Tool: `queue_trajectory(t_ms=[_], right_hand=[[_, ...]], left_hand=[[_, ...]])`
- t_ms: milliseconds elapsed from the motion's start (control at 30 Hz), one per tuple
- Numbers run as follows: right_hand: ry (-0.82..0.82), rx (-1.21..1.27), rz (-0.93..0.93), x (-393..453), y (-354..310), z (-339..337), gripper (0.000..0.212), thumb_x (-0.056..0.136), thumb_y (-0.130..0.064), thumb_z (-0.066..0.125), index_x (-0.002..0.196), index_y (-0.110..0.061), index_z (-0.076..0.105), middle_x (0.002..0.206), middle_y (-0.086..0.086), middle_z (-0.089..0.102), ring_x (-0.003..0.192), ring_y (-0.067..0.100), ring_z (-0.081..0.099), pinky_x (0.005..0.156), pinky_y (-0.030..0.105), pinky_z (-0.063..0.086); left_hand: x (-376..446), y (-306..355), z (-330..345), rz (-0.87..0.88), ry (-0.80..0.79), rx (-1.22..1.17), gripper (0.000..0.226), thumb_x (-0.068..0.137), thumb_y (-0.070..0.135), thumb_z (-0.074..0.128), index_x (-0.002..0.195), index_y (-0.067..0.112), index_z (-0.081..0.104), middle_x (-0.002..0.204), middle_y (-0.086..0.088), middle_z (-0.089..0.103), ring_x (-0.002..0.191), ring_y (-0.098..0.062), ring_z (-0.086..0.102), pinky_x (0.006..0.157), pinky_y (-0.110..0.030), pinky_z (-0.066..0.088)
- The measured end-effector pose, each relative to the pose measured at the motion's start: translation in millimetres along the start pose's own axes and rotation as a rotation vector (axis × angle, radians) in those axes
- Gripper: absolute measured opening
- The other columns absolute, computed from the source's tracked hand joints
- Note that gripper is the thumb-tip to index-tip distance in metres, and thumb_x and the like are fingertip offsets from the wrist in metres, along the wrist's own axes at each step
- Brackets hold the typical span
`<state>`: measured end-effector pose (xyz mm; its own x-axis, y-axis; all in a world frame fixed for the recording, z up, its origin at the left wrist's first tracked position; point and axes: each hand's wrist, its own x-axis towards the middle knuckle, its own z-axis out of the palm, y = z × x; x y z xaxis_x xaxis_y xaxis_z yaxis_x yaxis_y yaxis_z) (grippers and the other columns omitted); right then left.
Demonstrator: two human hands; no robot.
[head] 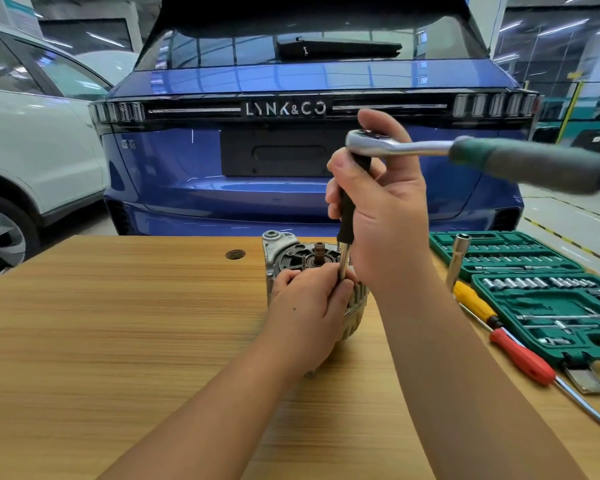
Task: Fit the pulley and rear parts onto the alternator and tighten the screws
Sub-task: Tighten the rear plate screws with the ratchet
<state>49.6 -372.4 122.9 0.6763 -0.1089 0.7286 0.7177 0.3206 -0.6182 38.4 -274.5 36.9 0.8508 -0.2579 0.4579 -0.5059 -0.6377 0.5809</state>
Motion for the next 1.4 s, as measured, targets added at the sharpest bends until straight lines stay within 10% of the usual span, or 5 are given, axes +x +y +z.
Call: queue_trajectory(t_ms=[267, 467, 667, 1167, 1400], right_hand=[[-0.039, -0.110, -0.075, -3.8, 1.6, 3.2, 0.033, 0.096, -0.016, 0.061, 0.126, -0.027, 0.054, 0.082, 0.000, 0.054, 0.060, 0.019, 0.047, 0.051, 0.028, 0.044], [-0.019, -0.148, -0.051, -8.6, -4.3, 1.4, 0.033, 0.097, -0.016, 0.060, 0.124, -0.035, 0.055, 0.080, 0.005, 0.058, 0.060, 0.024, 0.049, 0.056, 0.033, 0.046], [-0.016, -0.149, -0.051, -11.8, -12.9, 9.9, 0.036, 0.099, -0.004, 0.060, 0.122, -0.032, 0.056, 0.087, 0.025, 0.059, 0.061, 0.026, 0.049, 0.053, 0.035, 0.045], [-0.322, 0.227, 0.250, 2.6, -19.5, -7.2, 0.074, 0.072, -0.042, 0.075, 0.137, -0.019, 0.050, 0.078, 0.007, 0.058, 0.064, 0.019, 0.049, 0.061, 0.034, 0.038], [0.127, -0.192, 0.166, 4.0, -12.7, 3.8, 0.031, 0.086, -0.041, 0.072, 0.091, -0.012, 0.060, 0.059, -0.007, 0.047, 0.052, 0.010, 0.039, 0.051, 0.027, 0.037]], left_hand=[[1.1, 4.2, -1.8, 0.007, 0.027, 0.012, 0.036, 0.107, 0.029, 0.038, 0.074, 0.043, 0.039, 0.065, 0.023, 0.050, 0.073, 0.009, 0.046, 0.109, -0.043, 0.027], [-2.0, -0.3, -13.7, -0.048, -0.177, -0.097, 0.028, 0.093, 0.040, 0.065, 0.105, 0.055, 0.044, 0.090, 0.060, 0.042, 0.095, 0.039, 0.018, 0.107, -0.038, 0.026], [-0.3, -4.2, -22.2, -0.073, -0.219, -0.039, 0.060, 0.081, 0.033, 0.079, 0.124, 0.053, 0.042, 0.098, 0.044, 0.042, 0.119, 0.014, 0.024, 0.114, -0.045, 0.027], [3.0, -3.2, -9.0, -0.006, -0.119, -0.052, 0.027, 0.108, 0.038, 0.032, 0.109, 0.049, 0.056, 0.095, 0.030, 0.058, 0.101, 0.027, 0.034, 0.101, -0.031, 0.020], [4.7, 3.1, -5.6, -0.011, -0.084, 0.030, 0.031, 0.108, 0.036, 0.032, 0.084, 0.050, 0.048, 0.079, 0.023, 0.056, 0.087, 0.003, 0.052, 0.108, -0.037, 0.023]])
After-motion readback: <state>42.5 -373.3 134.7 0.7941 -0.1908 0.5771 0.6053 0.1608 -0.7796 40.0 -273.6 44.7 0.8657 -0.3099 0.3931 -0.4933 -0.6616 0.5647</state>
